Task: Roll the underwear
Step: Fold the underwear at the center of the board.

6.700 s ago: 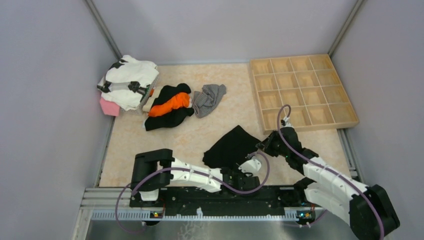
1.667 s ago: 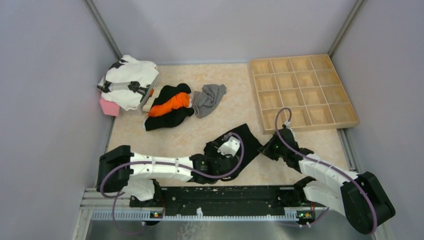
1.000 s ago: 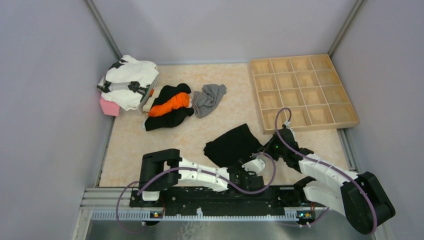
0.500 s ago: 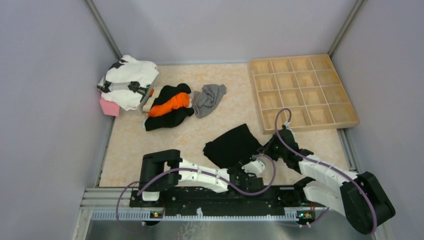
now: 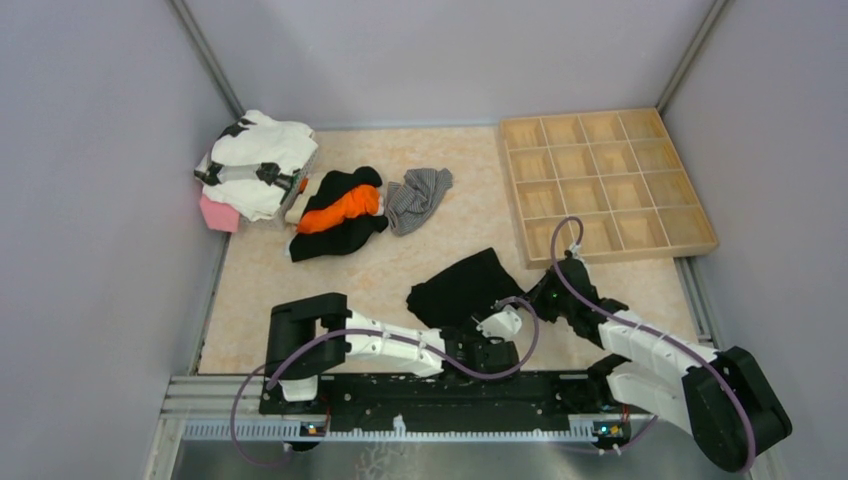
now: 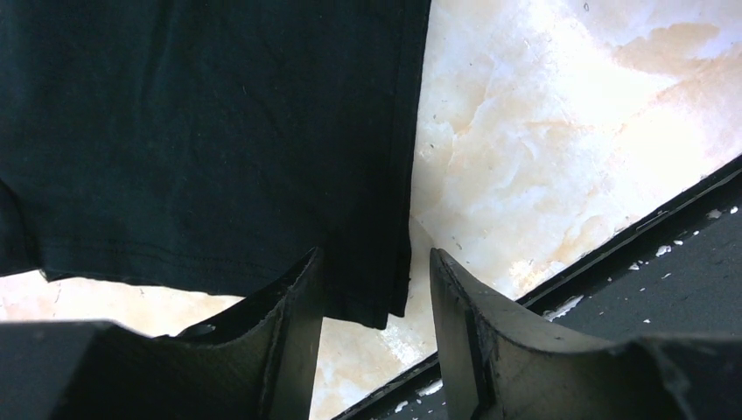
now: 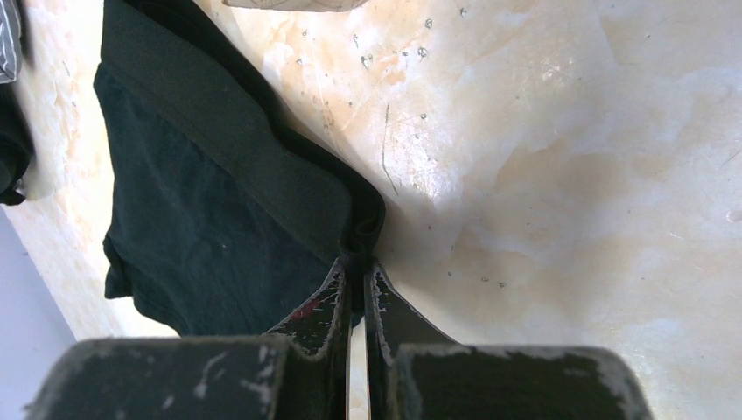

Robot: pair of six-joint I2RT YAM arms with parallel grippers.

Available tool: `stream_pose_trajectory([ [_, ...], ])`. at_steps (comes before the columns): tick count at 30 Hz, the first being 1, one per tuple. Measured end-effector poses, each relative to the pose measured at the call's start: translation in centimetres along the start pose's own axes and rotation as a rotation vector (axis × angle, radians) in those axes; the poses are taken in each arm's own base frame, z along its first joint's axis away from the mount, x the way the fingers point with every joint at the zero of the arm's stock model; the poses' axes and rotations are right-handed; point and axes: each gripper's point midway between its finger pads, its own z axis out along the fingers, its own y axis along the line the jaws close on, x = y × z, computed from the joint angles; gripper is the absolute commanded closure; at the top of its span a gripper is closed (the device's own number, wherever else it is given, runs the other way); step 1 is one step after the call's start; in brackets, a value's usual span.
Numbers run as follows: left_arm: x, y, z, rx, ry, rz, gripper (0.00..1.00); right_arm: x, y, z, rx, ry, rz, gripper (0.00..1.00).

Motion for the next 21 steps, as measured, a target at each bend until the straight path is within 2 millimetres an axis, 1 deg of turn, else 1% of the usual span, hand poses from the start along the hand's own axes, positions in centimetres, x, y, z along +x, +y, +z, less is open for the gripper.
stream_pose_trajectory([
  [13,0.18,0.04,0.33,0.096,0.003,-0.067,0.46,0.06,-0.08,-0.41,0.001,0.000,0.000,1.00],
  [17,0.30,-0.10,0.35,0.137,0.005,-0.093,0.49,0.07,-0.13,-0.57,0.003,0.000,0.000,1.00],
  [21,0.32,-0.30,0.38,0.157,0.007,-0.095,0.54,0.11,-0.20,-0.64,0.005,0.001,0.000,1.00],
])
